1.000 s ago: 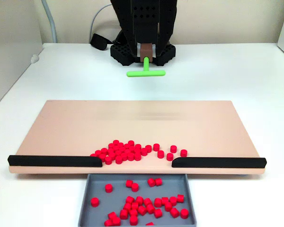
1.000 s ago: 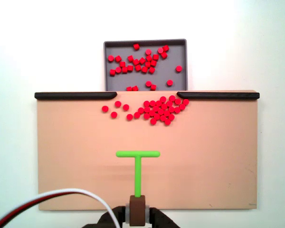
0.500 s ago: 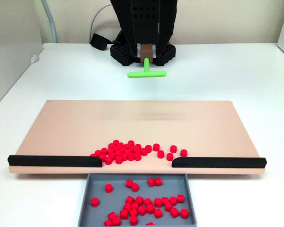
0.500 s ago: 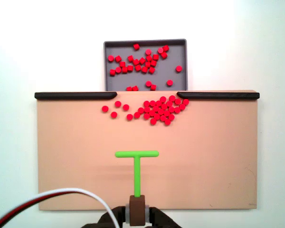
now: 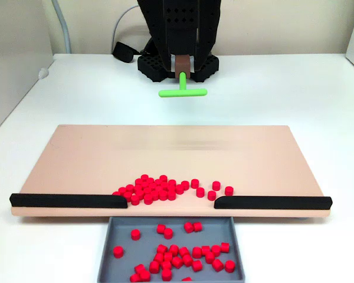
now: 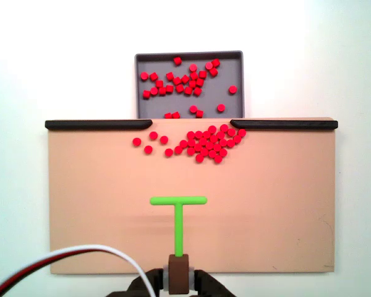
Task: Push granules from left to the grey container
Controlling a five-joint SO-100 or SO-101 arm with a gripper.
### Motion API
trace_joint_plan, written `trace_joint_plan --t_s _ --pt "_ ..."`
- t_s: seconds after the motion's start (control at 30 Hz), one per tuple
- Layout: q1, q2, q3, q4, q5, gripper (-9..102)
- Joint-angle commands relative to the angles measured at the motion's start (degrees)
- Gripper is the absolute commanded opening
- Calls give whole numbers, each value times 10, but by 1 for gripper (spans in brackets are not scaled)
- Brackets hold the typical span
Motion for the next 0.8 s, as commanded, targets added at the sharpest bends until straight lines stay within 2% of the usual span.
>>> trace_joint_plan --t_s 0.0,0.77 --pt "-6 6 -4 0 4 0" --pt "5 -3 -3 5 3 0"
